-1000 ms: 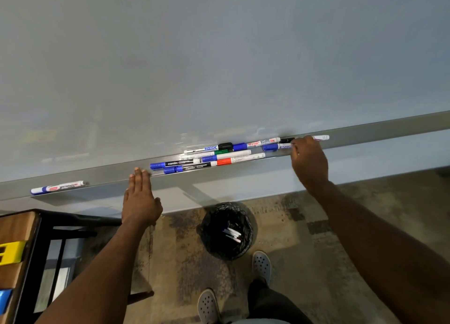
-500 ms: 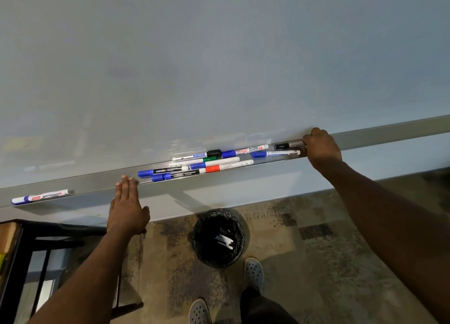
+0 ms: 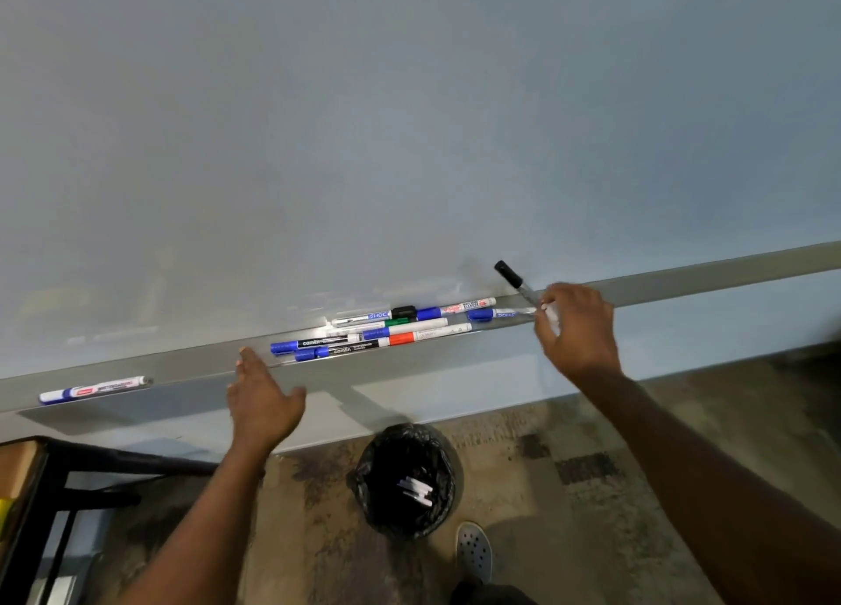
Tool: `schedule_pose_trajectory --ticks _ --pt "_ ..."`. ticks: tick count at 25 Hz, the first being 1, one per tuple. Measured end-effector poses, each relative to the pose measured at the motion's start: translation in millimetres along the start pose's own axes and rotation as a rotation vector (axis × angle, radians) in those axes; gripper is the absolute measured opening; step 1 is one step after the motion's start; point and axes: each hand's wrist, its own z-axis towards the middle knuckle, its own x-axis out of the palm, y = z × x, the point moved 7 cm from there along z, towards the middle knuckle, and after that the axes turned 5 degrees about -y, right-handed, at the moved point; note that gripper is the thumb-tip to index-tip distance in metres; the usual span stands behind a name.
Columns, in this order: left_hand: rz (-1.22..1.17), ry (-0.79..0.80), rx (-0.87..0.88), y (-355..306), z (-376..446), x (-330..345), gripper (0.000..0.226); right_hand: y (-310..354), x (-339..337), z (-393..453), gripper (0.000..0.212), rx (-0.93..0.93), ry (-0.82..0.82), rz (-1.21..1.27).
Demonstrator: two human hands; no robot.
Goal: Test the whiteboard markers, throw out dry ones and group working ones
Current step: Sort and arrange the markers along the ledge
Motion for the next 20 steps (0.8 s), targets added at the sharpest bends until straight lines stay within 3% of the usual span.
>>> schedule_pose_trajectory --ticks 2,5,7,11,13,15,20 --pt "-0.245 -0.05 0.063 -40.6 -22.4 -9.4 0.08 42.4 2.0 -24.3 0.009 0.045 0.103 0.262" --pt "-0.903 0.243 0.029 -105.9 -54.4 -18.8 0.052 102.5 9.0 -53.8 0.005 0.091 0.296 0.628" --pt "-1.175 0.359 -0.022 -126.1 -61.8 -25.7 0.038 134.0 10.9 -66.6 0.006 0.092 0.391 0.714" --pt "-1.456 0.372 -0.16 -115.0 -64.2 -44.2 0.016 165.1 8.1 -83.1 0.017 0.234 0.477 0.948" --pt "-1.569 0.411 -0.217 -115.4 -68.8 -48.0 0.013 179.6 7.7 -89.7 0.02 0.433 0.537 1.373" --pt "-1.628 0.423 -0.256 -122.9 -76.9 -50.1 0.015 198.9 2.1 -87.9 0.018 0.499 0.523 1.683" --pt "-1.744 0.45 -0.345 -145.6 -83.0 -72.9 0.024 230.4 -18.2 -63.6 0.026 0.321 0.264 1.589"
